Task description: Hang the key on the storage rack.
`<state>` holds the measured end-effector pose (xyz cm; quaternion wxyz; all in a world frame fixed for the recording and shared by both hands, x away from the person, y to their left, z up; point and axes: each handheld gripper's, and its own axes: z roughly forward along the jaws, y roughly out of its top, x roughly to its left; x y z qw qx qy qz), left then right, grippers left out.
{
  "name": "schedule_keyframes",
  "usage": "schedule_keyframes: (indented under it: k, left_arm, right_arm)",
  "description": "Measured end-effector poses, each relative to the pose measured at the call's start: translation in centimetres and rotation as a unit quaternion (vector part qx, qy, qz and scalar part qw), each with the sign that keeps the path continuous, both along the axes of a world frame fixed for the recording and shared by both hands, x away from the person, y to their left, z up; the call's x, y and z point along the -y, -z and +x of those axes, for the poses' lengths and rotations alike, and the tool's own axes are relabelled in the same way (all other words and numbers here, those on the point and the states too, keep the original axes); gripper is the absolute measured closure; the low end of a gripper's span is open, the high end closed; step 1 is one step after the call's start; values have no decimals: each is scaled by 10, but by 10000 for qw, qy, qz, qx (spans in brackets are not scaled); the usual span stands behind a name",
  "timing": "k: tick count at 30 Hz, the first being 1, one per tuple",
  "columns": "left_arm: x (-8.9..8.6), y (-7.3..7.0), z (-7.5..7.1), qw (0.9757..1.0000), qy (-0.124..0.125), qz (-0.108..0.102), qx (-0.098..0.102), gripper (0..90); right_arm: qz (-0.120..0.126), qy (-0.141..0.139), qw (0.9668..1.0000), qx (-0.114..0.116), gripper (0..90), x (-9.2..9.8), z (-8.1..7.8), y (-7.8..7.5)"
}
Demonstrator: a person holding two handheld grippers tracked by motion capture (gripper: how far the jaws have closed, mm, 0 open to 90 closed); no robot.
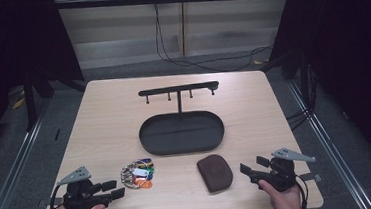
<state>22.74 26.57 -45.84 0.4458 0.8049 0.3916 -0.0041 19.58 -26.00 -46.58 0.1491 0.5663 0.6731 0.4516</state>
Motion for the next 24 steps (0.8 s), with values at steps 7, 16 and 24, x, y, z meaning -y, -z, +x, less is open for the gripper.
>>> schedule_keyframes:
  k: [7, 16, 24]
  left_arm:
    - [10, 3, 2, 9997, 195, 69, -145, 452]
    - [15, -7, 10, 9993, 265, -218, -169, 417]
    - [26, -10, 16, 9976, 620, 109, -298, 494]
  right_arm:
    - [-138, 1, 9999, -29, 221, -2, 0, 1]
    - [-222, -58, 9997, -68, 221, -4, -1, 0]
    - [-174, -94, 9997, -132, 212, -4, 1, 1]
